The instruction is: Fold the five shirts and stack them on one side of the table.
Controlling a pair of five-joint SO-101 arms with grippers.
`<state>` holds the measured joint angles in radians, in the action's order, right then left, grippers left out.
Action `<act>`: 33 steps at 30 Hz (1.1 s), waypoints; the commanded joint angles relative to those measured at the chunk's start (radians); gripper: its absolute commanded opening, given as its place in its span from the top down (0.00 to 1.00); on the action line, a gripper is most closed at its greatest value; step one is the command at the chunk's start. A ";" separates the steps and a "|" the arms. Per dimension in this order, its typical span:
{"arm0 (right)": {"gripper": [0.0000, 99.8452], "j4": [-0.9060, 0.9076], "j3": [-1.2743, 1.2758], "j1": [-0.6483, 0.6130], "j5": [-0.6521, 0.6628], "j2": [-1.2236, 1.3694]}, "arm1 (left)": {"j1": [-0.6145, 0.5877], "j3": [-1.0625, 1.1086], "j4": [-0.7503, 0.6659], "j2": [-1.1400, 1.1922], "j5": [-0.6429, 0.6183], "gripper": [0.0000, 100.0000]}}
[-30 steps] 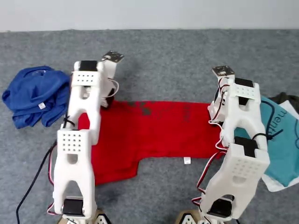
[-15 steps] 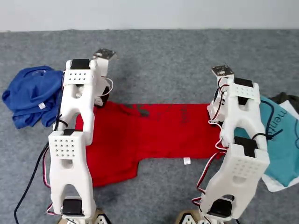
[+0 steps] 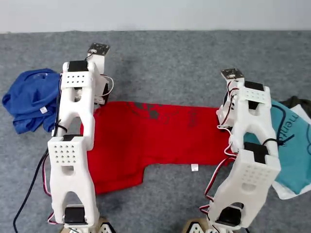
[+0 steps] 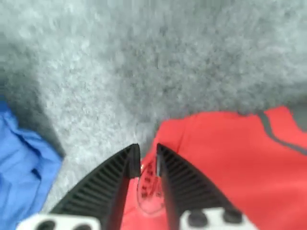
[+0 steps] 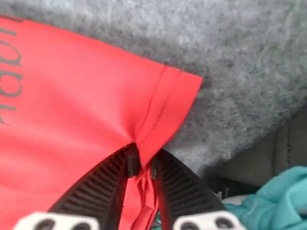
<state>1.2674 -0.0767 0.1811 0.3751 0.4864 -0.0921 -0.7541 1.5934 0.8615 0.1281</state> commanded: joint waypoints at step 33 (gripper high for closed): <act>0.80 0.460 -0.041 -0.151 0.021 -0.435 | -0.135 1.392 -0.028 -1.301 0.247 0.93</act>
<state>1.7446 -0.1795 0.0982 0.3859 0.1120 -0.2225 0.4043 1.6625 -0.3429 0.3491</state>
